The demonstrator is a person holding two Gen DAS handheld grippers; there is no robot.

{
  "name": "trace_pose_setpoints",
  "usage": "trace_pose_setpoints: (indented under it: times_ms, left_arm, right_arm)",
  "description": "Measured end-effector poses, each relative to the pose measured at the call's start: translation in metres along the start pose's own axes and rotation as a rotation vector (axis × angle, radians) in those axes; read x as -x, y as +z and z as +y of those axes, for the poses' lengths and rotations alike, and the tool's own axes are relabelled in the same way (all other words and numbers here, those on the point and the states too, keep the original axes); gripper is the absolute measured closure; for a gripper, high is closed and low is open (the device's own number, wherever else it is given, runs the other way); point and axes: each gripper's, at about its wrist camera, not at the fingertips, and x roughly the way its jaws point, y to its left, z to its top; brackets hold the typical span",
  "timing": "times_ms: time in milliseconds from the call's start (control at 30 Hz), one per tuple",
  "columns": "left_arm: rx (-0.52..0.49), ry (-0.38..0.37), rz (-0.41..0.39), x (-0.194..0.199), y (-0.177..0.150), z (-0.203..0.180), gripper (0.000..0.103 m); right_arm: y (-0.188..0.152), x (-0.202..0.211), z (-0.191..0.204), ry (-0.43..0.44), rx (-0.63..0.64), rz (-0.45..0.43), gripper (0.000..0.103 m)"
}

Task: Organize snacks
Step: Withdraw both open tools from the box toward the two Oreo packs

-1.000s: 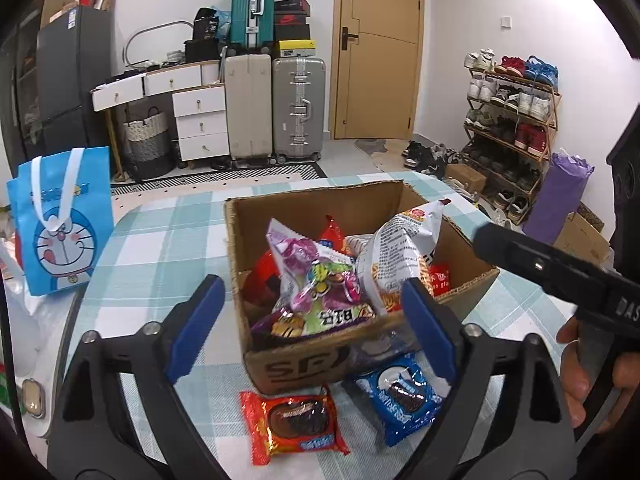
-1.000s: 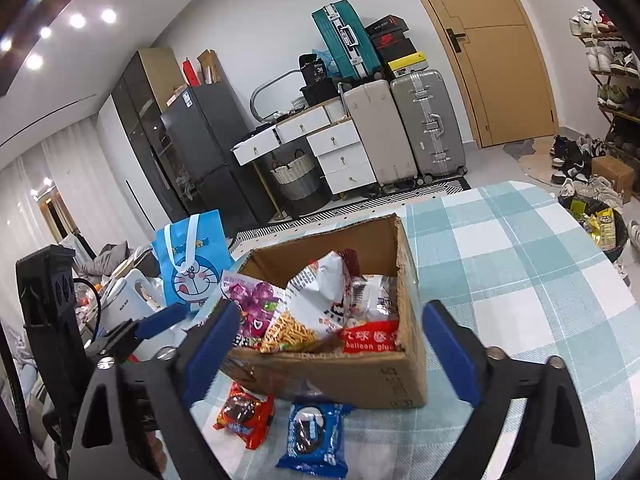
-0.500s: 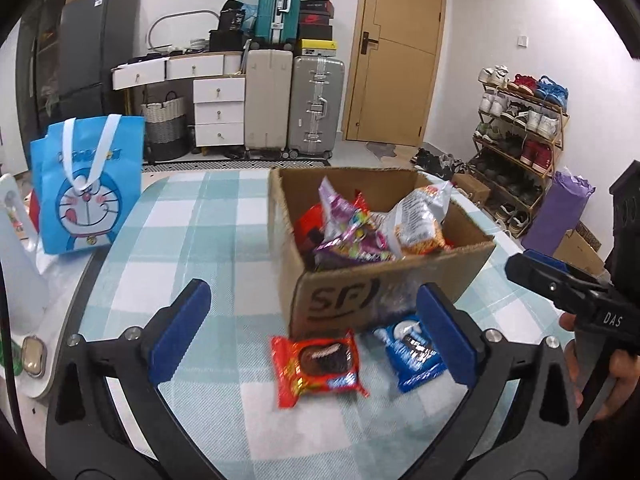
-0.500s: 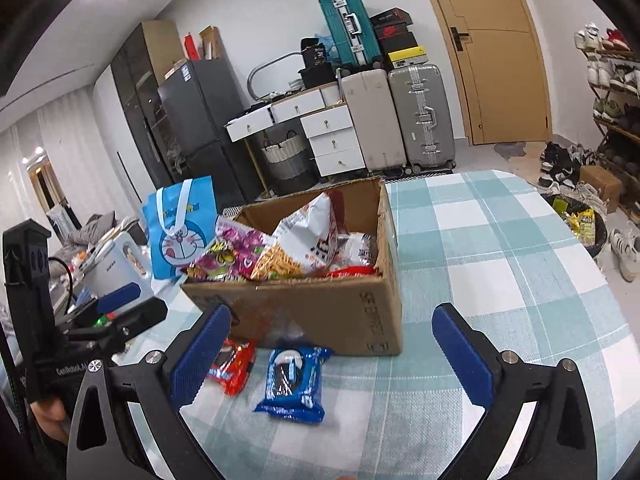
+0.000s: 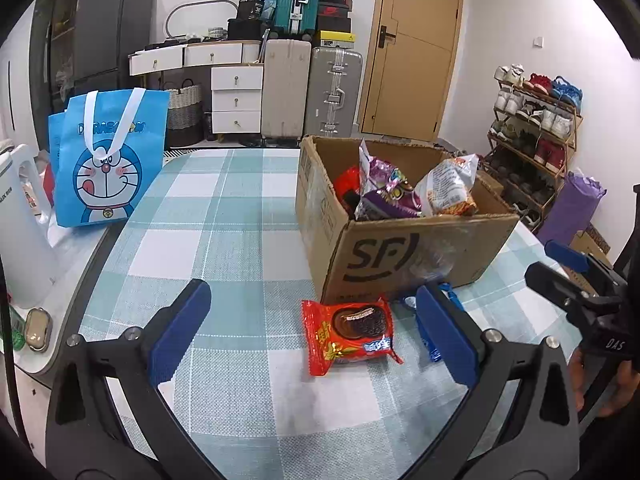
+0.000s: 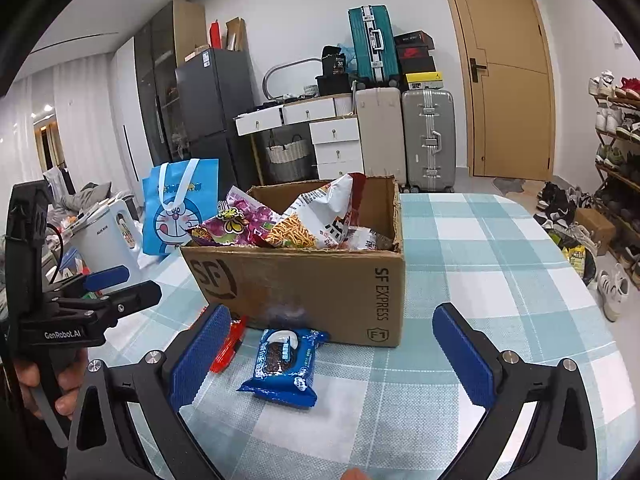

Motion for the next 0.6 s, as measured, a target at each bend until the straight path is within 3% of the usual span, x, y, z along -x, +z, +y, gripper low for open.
trace_pose_setpoints:
  times_ms: [600]
  left_arm:
    - [-0.034,0.013,0.017,-0.025,-0.015,-0.01,0.001]
  right_arm:
    - [-0.014,-0.031,0.003,0.066,-0.013,0.16,0.0]
